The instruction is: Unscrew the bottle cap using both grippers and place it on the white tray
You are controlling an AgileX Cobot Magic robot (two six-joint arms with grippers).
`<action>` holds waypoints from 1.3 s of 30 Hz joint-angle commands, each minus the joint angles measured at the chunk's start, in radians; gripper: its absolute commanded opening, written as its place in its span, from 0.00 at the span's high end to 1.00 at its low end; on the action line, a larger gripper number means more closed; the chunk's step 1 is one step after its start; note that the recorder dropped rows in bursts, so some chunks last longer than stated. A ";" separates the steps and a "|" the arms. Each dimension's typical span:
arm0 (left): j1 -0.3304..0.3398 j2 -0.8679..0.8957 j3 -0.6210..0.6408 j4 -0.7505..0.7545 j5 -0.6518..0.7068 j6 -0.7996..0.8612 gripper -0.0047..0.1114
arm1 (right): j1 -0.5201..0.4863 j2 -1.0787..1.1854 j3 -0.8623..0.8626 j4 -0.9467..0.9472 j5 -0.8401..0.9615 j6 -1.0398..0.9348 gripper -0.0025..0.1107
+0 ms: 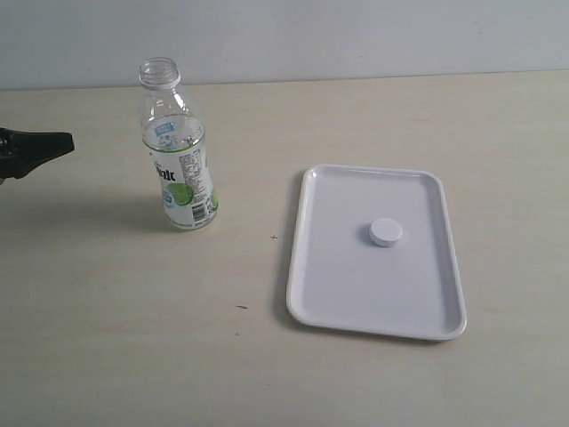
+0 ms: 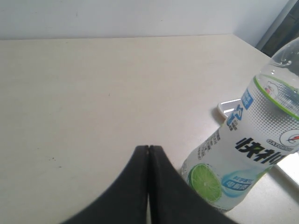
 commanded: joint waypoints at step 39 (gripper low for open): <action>-0.234 -0.320 0.071 -0.028 0.149 -0.563 0.96 | -0.005 -0.006 0.004 -0.008 0.002 0.003 0.98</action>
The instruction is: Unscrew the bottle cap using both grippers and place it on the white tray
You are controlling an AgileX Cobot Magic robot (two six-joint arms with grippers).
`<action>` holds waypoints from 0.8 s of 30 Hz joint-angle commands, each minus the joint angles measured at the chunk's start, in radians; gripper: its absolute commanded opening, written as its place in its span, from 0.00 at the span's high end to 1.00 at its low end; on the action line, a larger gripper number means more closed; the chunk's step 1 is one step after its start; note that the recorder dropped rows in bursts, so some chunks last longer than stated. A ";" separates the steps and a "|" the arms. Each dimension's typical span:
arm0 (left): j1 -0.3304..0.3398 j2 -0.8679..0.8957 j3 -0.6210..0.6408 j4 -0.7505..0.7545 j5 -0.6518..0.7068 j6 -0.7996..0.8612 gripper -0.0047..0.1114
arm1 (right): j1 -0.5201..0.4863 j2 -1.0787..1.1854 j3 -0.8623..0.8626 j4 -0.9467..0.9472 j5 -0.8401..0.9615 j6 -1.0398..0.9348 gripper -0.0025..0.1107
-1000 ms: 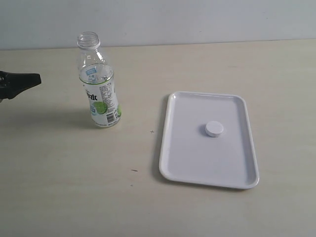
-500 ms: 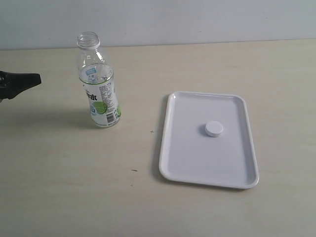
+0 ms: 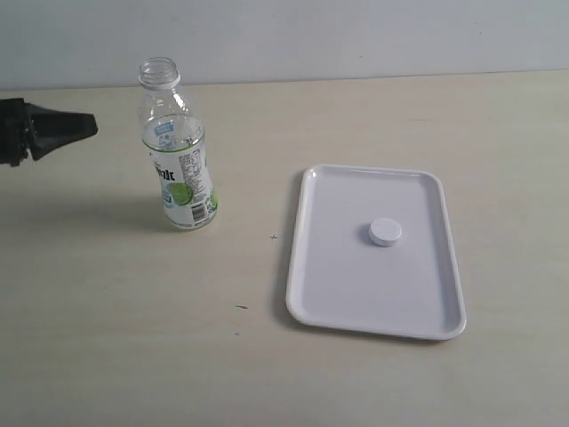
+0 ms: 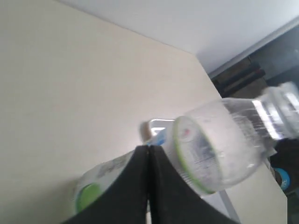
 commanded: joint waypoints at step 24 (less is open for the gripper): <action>-0.275 -1.192 0.496 -0.316 1.319 -0.149 0.96 | -0.005 -0.006 0.004 -0.008 -0.006 0.001 0.98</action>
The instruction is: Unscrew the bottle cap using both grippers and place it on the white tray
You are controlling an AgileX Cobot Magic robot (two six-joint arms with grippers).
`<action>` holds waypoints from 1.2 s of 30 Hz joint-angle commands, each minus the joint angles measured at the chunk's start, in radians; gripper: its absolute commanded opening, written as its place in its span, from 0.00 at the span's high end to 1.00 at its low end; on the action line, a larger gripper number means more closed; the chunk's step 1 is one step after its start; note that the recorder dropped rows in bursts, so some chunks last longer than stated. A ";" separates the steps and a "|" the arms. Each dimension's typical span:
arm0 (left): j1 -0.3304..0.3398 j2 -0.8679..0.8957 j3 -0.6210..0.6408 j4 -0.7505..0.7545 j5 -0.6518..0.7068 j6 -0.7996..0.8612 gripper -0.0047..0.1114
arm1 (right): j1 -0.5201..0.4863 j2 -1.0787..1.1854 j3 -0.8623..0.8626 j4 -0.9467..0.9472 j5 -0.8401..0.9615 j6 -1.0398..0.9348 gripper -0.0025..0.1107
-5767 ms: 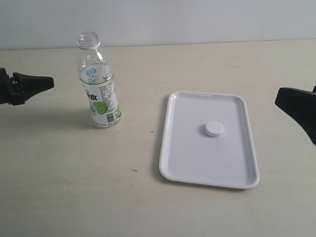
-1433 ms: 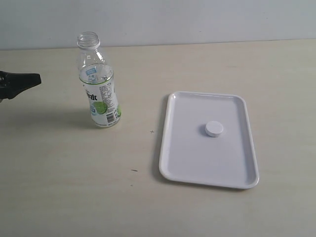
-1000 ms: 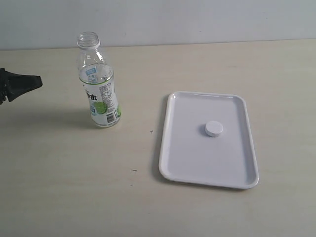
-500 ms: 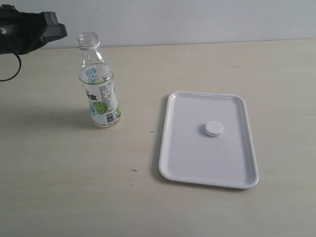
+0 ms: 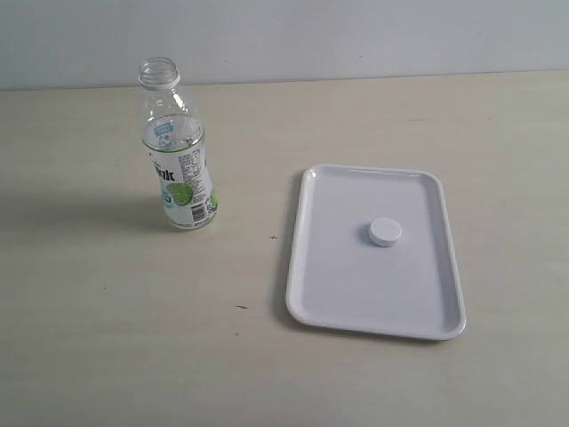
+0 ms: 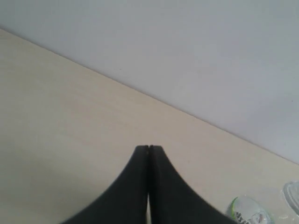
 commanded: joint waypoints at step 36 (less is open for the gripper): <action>0.002 -0.935 0.555 -0.834 -0.101 0.904 0.96 | -0.005 -0.006 0.004 -0.008 -0.006 0.001 0.98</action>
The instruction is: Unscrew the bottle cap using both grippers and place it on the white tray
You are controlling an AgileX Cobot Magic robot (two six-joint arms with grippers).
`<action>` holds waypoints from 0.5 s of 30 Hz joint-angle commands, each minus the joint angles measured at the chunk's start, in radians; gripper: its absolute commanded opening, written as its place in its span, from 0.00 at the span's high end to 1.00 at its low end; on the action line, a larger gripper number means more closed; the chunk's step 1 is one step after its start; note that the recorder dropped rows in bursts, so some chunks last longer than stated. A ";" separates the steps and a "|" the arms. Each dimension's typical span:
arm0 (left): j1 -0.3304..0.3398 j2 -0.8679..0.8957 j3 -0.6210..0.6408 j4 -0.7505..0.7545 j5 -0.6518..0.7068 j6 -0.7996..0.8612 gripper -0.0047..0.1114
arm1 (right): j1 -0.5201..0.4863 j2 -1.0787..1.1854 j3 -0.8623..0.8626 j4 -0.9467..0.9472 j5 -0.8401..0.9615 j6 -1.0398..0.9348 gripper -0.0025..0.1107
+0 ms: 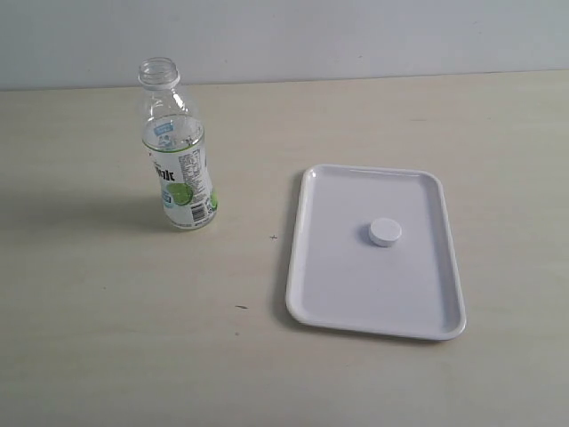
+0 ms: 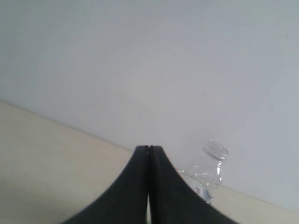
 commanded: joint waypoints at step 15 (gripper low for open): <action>0.002 -0.051 0.003 -0.783 0.167 1.019 0.96 | -0.005 -0.006 0.004 -0.008 -0.006 0.001 0.98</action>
